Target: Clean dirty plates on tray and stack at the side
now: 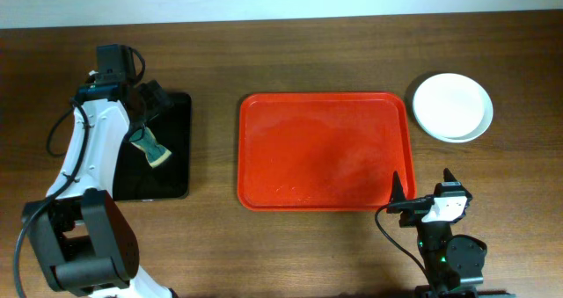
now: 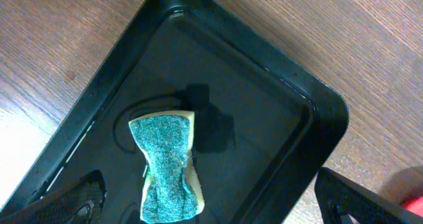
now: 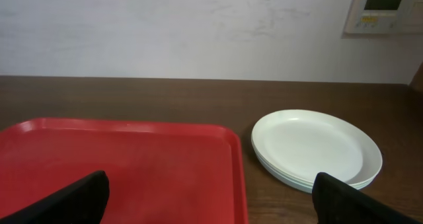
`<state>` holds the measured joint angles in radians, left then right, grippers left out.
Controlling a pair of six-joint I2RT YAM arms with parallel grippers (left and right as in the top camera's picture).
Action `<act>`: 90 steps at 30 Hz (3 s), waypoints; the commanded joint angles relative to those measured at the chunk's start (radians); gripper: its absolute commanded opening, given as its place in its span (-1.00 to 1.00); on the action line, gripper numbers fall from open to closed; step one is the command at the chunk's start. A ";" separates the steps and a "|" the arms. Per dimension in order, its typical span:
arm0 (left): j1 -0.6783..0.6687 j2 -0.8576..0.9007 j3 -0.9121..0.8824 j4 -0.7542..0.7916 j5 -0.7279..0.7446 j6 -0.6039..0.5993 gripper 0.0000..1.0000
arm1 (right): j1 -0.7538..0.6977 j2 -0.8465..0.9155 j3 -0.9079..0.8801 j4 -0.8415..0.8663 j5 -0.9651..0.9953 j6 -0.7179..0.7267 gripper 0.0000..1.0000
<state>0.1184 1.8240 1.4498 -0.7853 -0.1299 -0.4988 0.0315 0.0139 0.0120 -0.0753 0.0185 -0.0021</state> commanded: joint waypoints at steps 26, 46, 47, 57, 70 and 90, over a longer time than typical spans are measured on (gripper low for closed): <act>0.004 -0.004 0.005 -0.001 0.003 -0.002 0.98 | -0.006 -0.011 -0.006 -0.007 -0.006 0.010 0.97; -0.004 -0.385 -0.232 0.087 -0.019 0.249 0.99 | -0.006 -0.011 -0.006 -0.007 -0.006 0.010 0.97; -0.005 -0.421 -0.273 0.114 -0.008 0.274 0.98 | -0.006 -0.011 -0.006 -0.007 -0.006 0.010 0.97; -0.024 -0.935 -0.825 0.404 0.280 0.629 0.98 | -0.006 -0.011 -0.006 -0.007 -0.006 0.010 0.97; -0.064 -1.533 -1.202 0.465 0.265 0.628 0.99 | -0.006 -0.011 -0.006 -0.007 -0.006 0.010 0.97; -0.088 -1.808 -1.441 0.770 0.255 0.628 0.98 | -0.006 -0.011 -0.006 -0.007 -0.006 0.010 0.97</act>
<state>0.0345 0.0689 0.0174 -0.0170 0.1314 0.1131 0.0315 0.0135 0.0120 -0.0753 0.0174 0.0006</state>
